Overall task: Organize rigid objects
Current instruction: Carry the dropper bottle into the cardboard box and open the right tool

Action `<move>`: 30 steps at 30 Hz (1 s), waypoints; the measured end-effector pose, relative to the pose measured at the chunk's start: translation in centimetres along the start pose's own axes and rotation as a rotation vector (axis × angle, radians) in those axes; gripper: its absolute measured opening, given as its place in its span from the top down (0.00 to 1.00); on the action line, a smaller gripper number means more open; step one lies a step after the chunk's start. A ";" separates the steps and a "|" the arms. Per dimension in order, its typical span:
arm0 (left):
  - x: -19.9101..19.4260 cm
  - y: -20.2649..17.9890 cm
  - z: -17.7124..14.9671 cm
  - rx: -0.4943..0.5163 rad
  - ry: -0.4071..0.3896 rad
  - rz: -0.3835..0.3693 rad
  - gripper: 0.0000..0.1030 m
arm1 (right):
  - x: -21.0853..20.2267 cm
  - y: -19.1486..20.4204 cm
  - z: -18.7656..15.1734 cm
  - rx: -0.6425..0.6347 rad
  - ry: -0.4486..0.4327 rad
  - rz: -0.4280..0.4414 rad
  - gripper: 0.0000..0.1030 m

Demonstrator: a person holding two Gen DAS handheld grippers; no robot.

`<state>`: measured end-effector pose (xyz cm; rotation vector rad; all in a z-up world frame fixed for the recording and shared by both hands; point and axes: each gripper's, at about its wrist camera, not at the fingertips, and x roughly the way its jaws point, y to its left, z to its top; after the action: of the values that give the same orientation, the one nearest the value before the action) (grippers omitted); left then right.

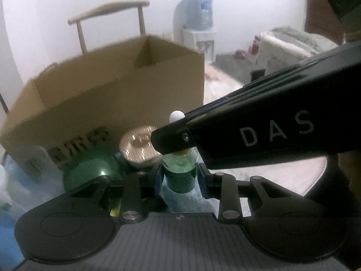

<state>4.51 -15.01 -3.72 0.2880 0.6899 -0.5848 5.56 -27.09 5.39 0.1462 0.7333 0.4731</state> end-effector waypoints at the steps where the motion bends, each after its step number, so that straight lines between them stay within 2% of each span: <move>1: -0.8 0.1 0.6 -0.003 -0.011 0.006 0.70 | -0.5 0.5 0.7 -0.015 -0.009 0.006 0.77; 6: -4.7 2.5 3.9 -0.023 -0.082 0.067 0.70 | -1.6 2.9 5.8 -0.113 -0.066 0.069 0.77; 10: -5.6 6.2 7.6 -0.056 -0.101 0.131 0.70 | 0.6 4.2 11.6 -0.182 -0.065 0.136 0.77; 15: -3.1 11.5 11.8 -0.118 -0.067 0.173 0.70 | 7.0 3.9 18.4 -0.180 0.008 0.155 0.79; 18: -0.4 14.9 13.0 -0.196 -0.001 0.152 0.70 | 11.2 3.0 20.8 -0.144 0.080 0.148 0.79; 24: 4.4 18.8 13.9 -0.299 0.109 0.129 0.68 | 18.0 0.3 23.0 -0.083 0.167 0.111 0.79; 27: 5.9 19.6 14.3 -0.306 0.134 0.187 0.65 | 20.6 -0.7 22.7 -0.062 0.205 0.091 0.79; 30: 7.3 20.8 14.3 -0.330 0.182 0.203 0.65 | 23.1 -1.5 22.6 -0.048 0.223 0.072 0.79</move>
<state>28.72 -7.51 3.26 0.1011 0.9077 -0.2465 36.15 -16.95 7.57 0.0759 0.9369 0.5815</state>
